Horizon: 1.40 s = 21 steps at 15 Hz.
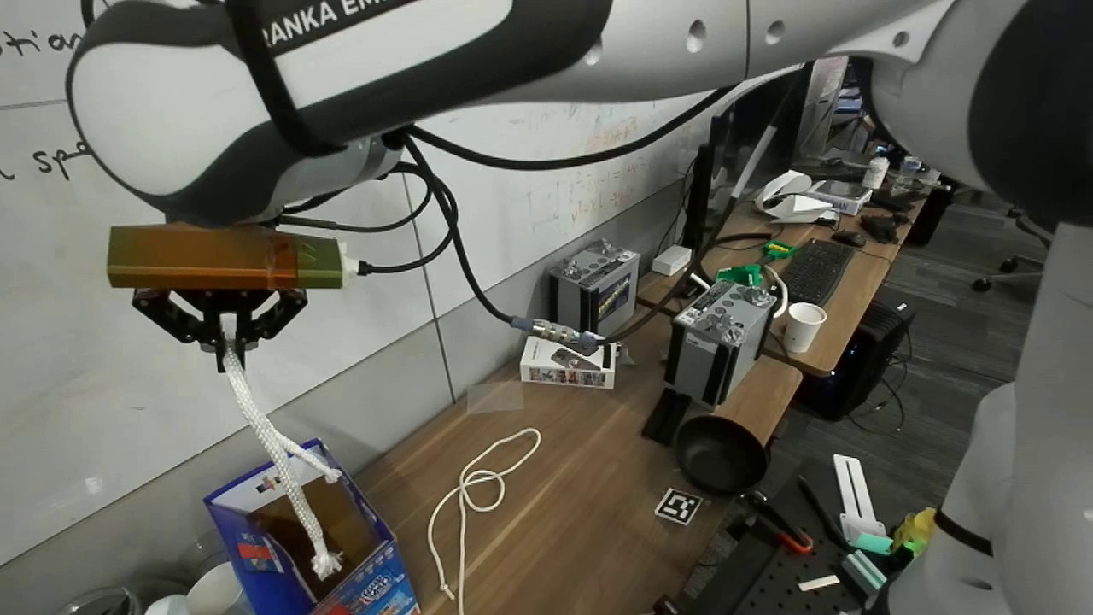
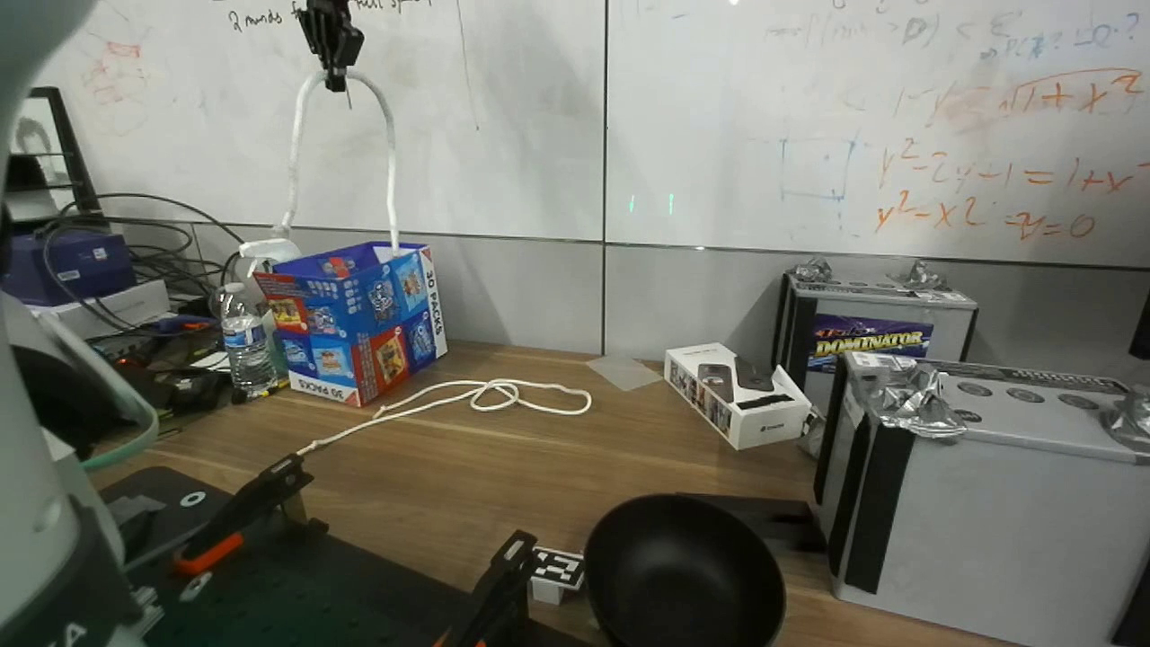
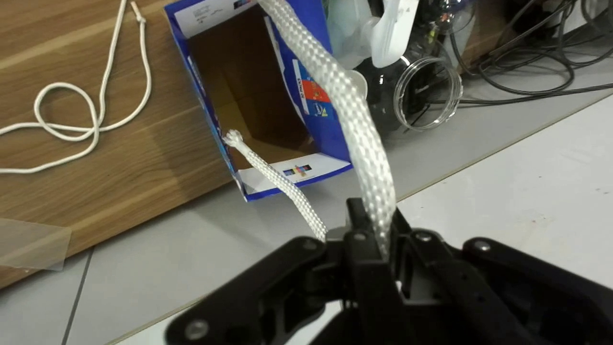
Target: Put the ropes on the table in the box
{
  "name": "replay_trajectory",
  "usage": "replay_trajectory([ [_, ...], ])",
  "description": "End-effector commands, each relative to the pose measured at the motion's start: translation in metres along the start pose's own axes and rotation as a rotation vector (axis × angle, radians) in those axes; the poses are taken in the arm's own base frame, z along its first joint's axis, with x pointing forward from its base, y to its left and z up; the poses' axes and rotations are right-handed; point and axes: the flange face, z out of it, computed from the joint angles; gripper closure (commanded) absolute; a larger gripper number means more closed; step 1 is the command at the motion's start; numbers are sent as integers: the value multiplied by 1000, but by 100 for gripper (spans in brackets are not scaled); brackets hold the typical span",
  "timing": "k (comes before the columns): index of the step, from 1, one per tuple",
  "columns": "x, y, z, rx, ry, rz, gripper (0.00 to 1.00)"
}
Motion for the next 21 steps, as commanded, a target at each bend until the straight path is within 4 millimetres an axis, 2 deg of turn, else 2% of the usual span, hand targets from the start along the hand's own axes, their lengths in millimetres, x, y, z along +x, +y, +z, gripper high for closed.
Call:
replay_trajectory([
  [1, 17, -2, 12, -15, 54, -77, 97],
  [8, 29, -2, 41, -6, 86, -144, 97],
  [15, 26, -6, 53, 6, 67, -184, 97],
  [16, 25, -5, 55, 0, 64, -193, 64],
  [17, 23, -4, 55, 0, 65, -204, 62],
  [18, 23, -4, 55, -1, 66, -210, 56],
  [21, 21, 0, 54, -8, 59, -231, 33],
])
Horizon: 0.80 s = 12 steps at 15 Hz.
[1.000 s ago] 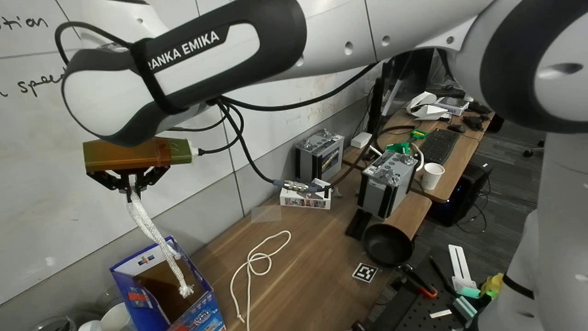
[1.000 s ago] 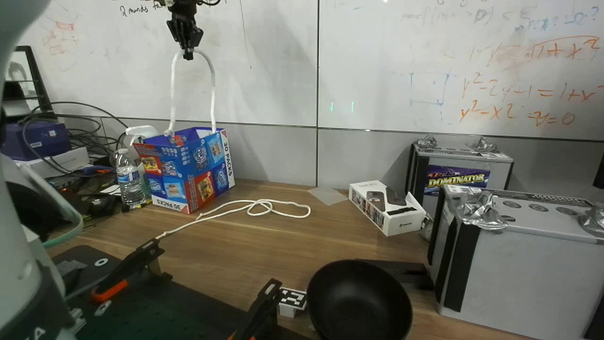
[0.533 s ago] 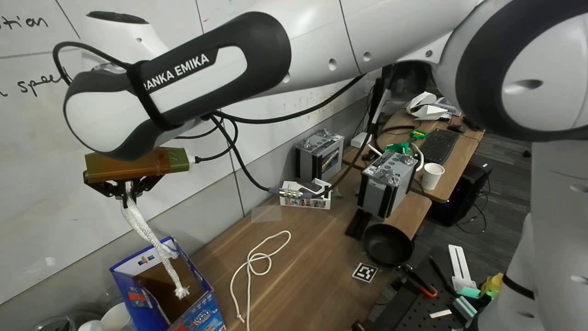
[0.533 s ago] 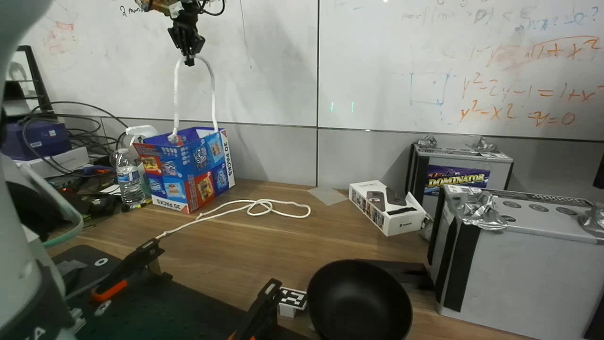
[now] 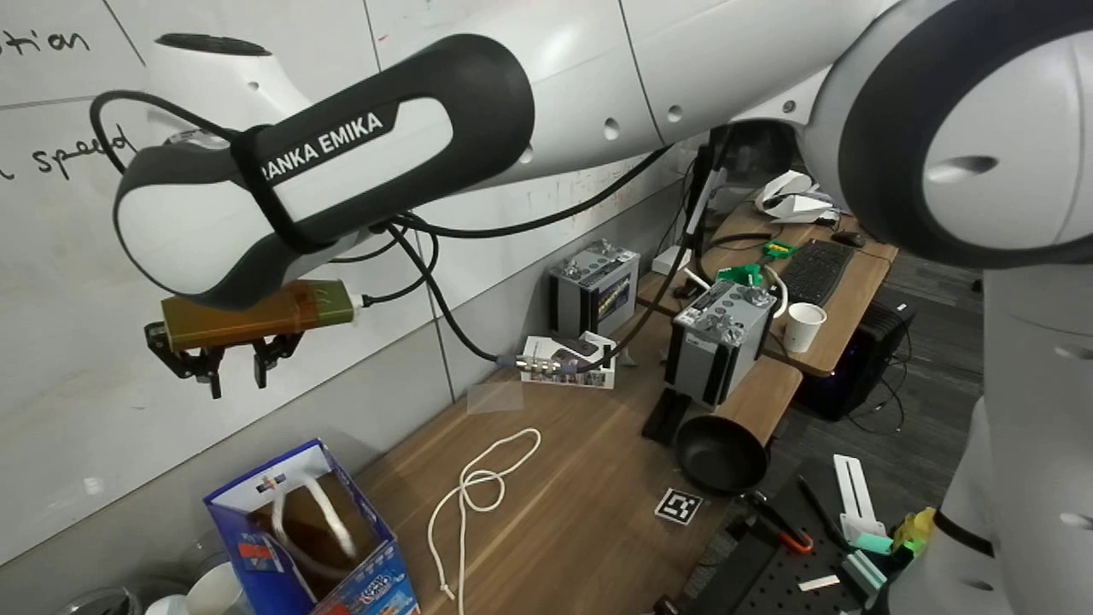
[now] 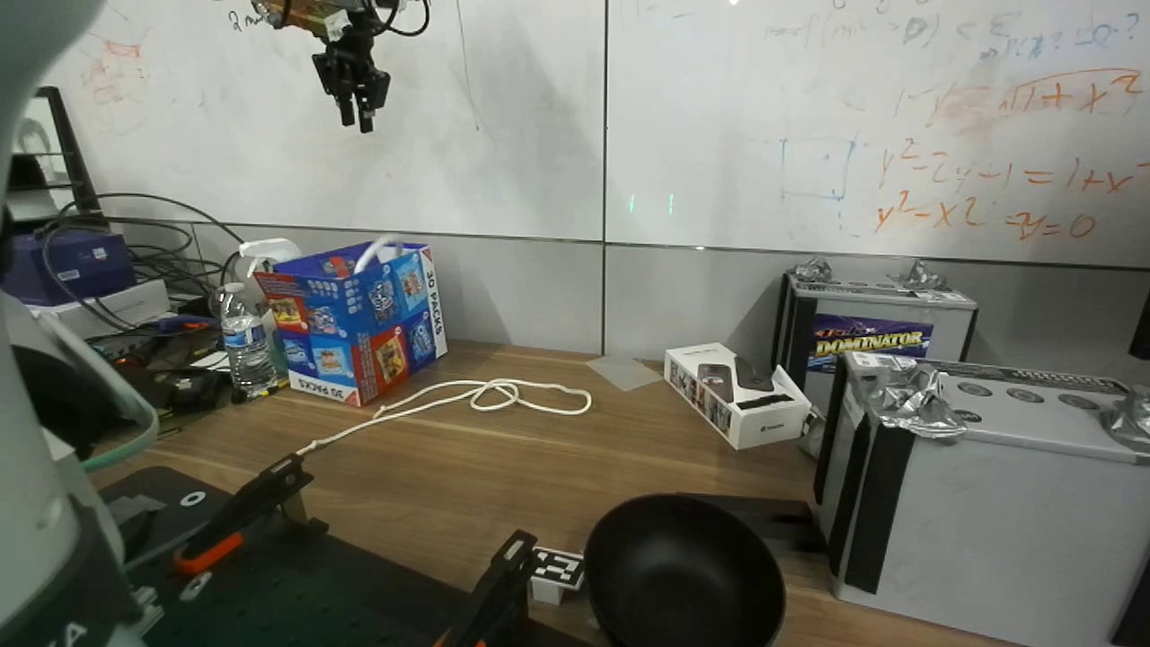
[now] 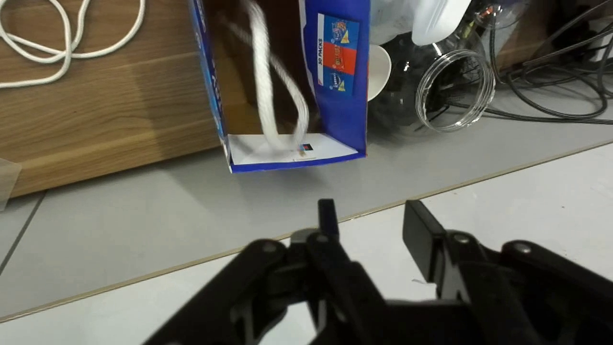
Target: Put the ropes on the table in the box
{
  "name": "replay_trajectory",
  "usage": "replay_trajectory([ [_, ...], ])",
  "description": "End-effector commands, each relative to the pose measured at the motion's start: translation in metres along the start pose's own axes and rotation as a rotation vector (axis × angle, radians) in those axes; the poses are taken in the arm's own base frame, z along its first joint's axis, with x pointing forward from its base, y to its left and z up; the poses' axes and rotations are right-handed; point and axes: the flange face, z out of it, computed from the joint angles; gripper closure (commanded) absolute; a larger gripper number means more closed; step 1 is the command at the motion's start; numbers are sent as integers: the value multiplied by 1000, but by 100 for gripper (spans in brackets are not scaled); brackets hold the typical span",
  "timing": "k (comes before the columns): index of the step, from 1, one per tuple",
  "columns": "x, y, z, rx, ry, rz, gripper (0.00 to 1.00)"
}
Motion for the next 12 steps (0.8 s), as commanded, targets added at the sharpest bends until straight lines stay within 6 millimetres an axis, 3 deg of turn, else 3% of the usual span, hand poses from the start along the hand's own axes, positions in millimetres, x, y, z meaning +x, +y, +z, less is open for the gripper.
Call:
replay_trajectory([
  [1, -2, 3, -7, -14, -1, -43, 25],
  [4, -13, 22, -6, -79, -74, 14, 3],
  [5, -16, 30, -8, -97, -78, 49, 0],
  [9, -19, 70, -21, -166, -22, 255, 0],
  [12, -23, 106, -17, -241, 18, 393, 0],
])
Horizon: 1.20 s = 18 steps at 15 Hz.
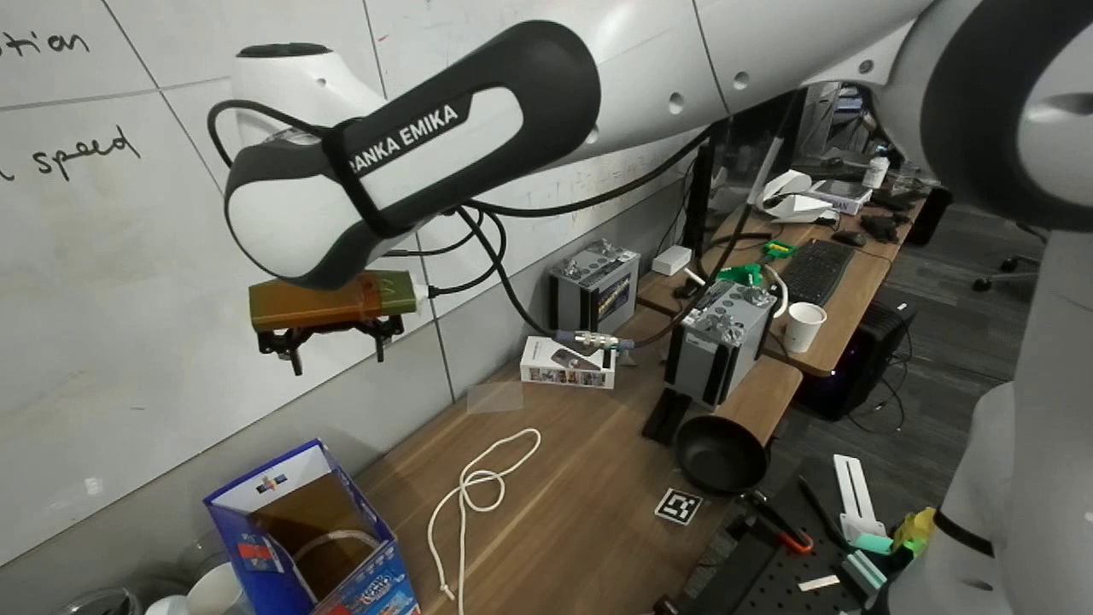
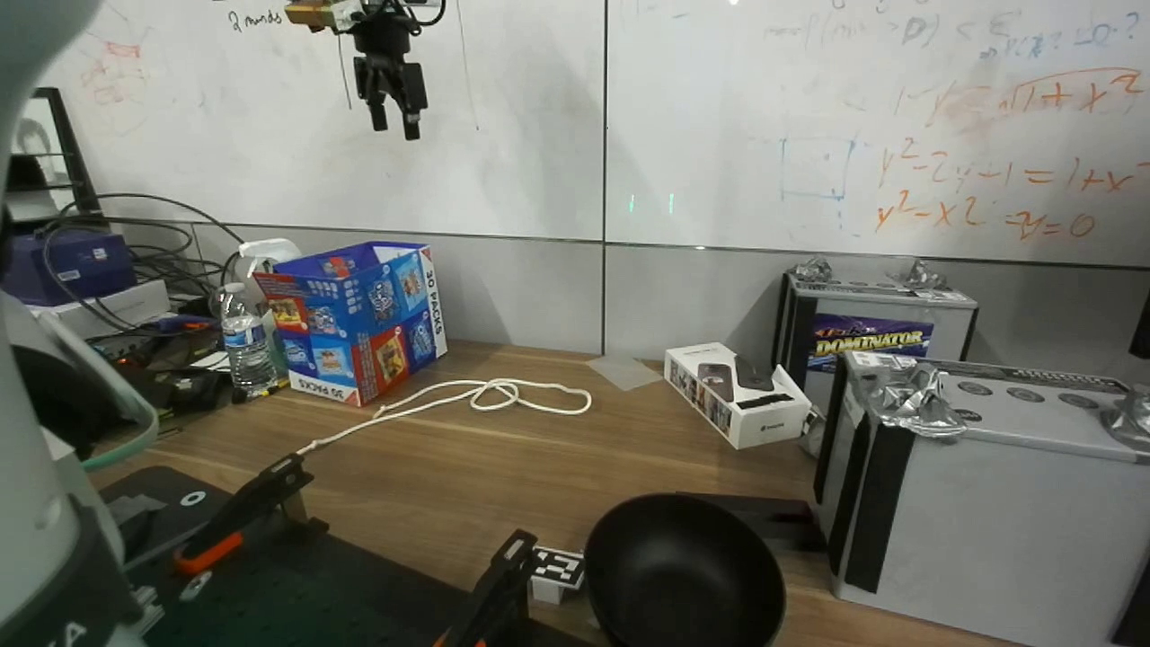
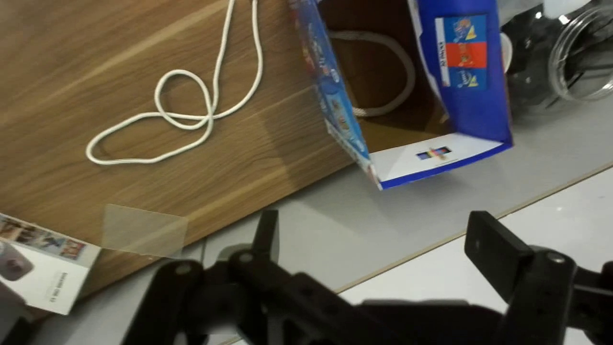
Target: Put the ropes on the table in the box
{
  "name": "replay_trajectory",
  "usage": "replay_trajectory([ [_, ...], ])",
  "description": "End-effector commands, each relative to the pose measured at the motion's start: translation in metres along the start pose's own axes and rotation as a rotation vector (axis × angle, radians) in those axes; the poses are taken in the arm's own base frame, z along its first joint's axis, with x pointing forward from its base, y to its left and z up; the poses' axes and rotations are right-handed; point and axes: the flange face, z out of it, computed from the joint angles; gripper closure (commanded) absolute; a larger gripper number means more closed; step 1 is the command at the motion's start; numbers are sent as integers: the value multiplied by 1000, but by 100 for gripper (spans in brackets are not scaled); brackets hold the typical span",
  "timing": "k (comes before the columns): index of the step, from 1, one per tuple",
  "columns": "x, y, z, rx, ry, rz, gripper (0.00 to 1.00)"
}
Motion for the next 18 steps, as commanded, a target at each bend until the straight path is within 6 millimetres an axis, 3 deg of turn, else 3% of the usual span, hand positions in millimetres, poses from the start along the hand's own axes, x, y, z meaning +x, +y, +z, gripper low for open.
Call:
replay_trajectory([
  [1, -3, 44, 3, -59, 61, 179, 0],
  [4, -5, 78, 38, -117, 51, 318, 0],
  [10, -1, 138, 145, -167, -37, 512, 0],
  [13, 3, 155, 194, -141, -59, 538, 0],
  [18, 12, 162, 260, -113, -63, 579, 0],
])
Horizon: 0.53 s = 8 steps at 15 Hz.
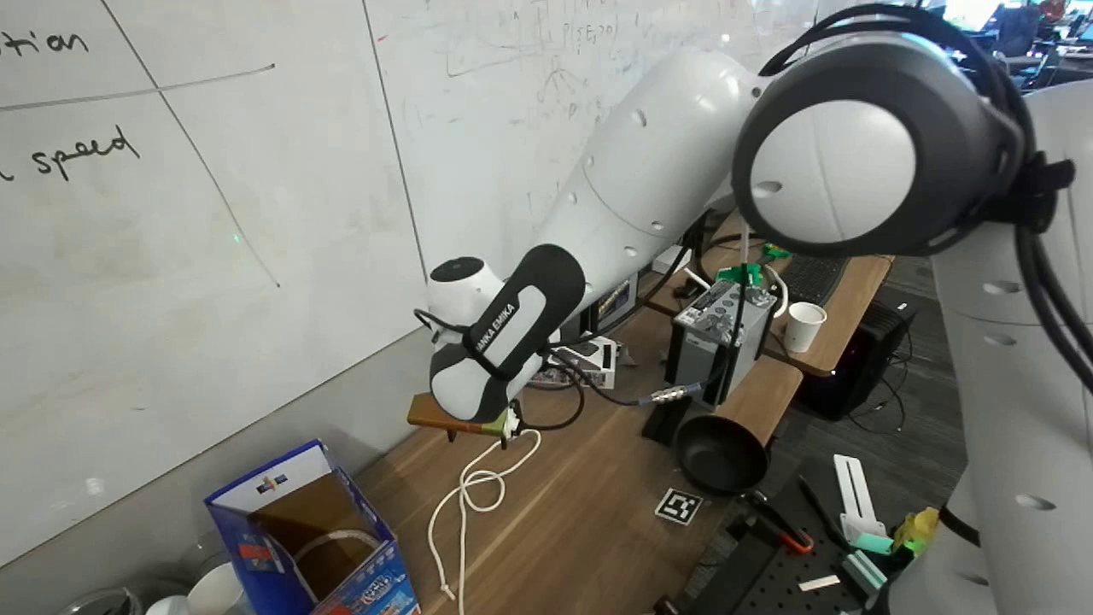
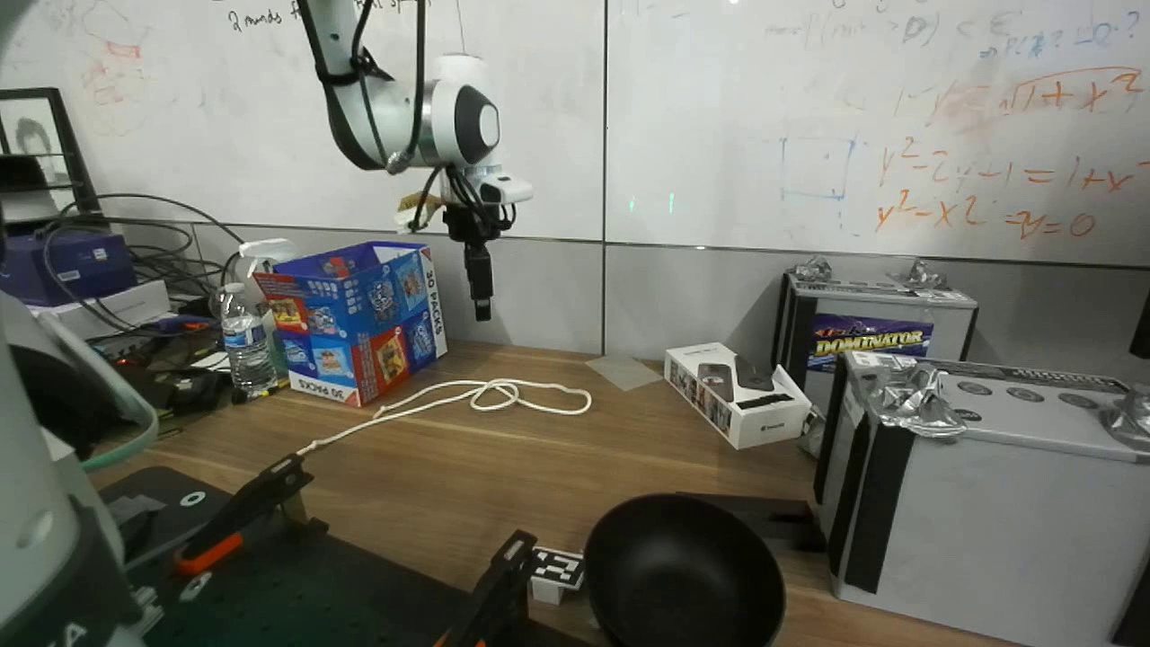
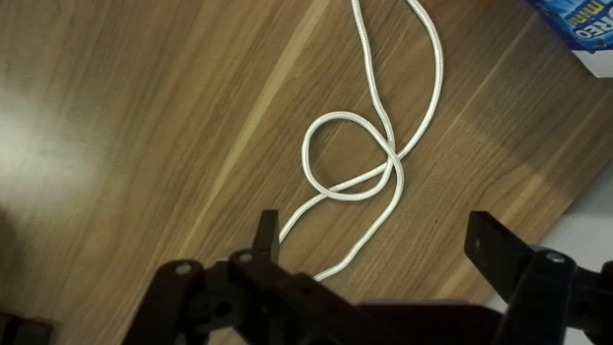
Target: Put the ropes on the table in the box
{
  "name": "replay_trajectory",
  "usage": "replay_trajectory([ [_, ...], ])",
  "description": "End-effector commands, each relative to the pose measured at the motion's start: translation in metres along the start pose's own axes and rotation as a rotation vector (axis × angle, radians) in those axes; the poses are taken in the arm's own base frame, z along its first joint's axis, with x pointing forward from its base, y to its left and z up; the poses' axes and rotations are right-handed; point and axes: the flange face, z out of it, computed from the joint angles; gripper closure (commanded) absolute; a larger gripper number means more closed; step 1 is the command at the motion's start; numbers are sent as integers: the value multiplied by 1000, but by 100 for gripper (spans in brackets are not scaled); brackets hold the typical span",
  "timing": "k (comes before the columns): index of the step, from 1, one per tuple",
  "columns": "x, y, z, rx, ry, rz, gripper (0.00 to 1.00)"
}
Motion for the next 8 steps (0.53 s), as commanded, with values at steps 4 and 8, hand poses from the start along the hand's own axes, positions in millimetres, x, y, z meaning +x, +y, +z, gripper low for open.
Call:
replay_trajectory([
  [4, 11, -23, 56, 21, -46, 47, 0],
  [8, 10, -34, 83, 16, -78, 49, 0],
])
